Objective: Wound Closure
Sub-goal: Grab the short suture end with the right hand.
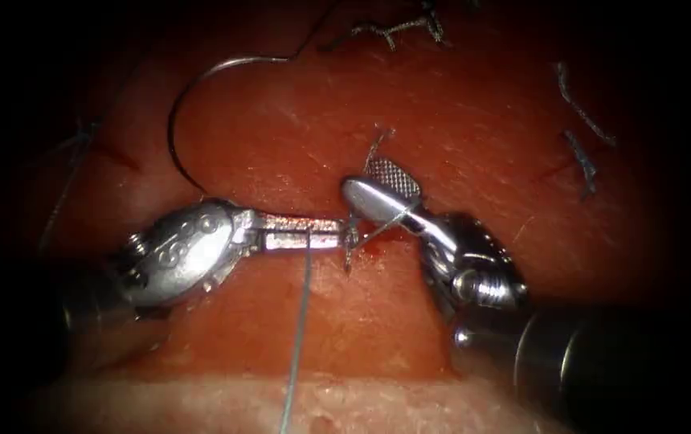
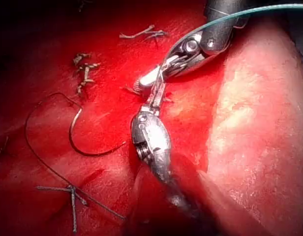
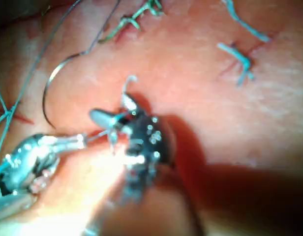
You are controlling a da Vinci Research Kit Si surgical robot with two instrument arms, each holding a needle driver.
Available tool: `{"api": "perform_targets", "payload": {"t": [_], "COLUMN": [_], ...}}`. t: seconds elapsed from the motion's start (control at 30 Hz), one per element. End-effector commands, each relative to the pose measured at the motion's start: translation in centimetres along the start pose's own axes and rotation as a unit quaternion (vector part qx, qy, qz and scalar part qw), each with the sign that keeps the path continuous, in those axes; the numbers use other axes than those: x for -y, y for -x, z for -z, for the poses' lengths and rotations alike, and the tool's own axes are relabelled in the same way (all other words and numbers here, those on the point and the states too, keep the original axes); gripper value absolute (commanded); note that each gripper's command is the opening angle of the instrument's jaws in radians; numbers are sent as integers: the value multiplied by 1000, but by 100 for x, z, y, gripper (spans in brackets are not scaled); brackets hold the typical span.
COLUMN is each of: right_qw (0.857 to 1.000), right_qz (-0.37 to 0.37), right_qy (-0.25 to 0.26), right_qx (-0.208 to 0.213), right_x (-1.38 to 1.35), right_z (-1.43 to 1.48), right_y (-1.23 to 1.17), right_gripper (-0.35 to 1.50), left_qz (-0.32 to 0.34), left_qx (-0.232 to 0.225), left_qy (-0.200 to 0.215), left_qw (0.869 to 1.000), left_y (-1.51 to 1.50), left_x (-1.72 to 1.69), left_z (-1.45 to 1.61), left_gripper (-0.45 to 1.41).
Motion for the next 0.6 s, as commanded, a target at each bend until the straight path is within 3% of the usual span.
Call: {"api": "perform_targets", "payload": {"t": [0.03, 0.17, 0.3, 0.6], "right_qw": [1000, 1000, 998, 998], "right_qz": [1, 8, 17, 20], "right_qy": [6, 26, 46, 55], "right_qx": [-1, 15, 34, 35], "right_x": [-4, -8, -17, -28], "right_z": [-6, -12, -19, -31], "right_y": [9, 14, 25, 25], "right_gripper": [109, 109, 121, 121], "left_qz": [0, 0, 0, 1], "left_qx": [-1, -1, -1, -1], "left_qy": [1, 2, 3, 4], "left_qw": [1000, 1000, 1000, 1000], "left_y": [6, 5, 4, 2], "left_x": [3, 3, 2, 1], "left_z": [-5, -6, -7, -8], "left_gripper": [-45, -45, -45, -45]}}
